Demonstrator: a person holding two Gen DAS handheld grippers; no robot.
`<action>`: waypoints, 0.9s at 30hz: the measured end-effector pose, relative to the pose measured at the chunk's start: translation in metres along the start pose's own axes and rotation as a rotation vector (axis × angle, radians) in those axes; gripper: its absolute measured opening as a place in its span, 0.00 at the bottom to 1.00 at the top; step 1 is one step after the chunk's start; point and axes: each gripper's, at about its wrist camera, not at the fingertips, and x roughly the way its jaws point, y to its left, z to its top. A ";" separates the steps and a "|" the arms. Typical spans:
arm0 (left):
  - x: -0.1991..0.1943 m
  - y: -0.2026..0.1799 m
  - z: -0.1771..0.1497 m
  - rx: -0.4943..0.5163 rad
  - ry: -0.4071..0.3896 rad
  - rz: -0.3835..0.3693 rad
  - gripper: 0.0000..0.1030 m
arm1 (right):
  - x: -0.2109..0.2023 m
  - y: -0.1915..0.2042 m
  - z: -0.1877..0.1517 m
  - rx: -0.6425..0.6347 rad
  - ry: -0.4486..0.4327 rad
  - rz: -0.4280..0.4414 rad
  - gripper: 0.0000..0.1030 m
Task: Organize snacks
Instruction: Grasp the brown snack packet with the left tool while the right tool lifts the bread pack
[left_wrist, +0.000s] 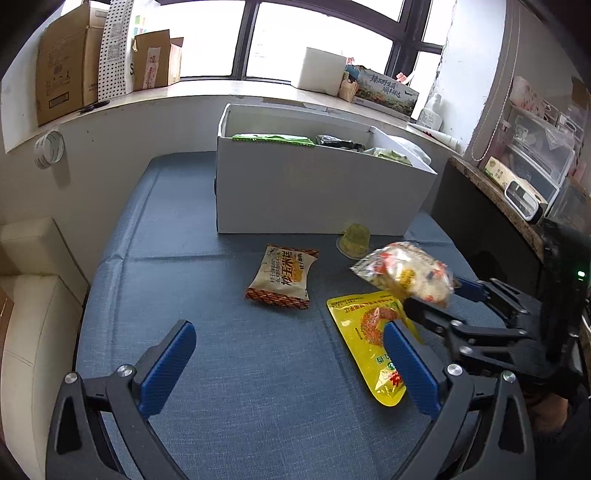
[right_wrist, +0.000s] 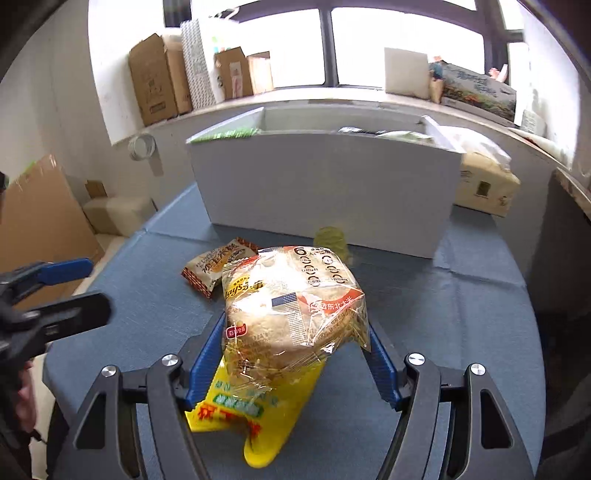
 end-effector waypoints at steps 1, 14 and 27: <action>0.006 -0.001 0.003 0.005 0.006 -0.003 1.00 | -0.007 -0.003 -0.003 0.013 -0.009 -0.006 0.73; 0.104 -0.011 0.043 0.084 0.101 0.089 0.97 | -0.052 -0.039 -0.034 0.125 -0.034 -0.038 0.73; 0.109 -0.008 0.040 0.098 0.125 0.098 0.49 | -0.052 -0.034 -0.037 0.115 -0.032 -0.026 0.73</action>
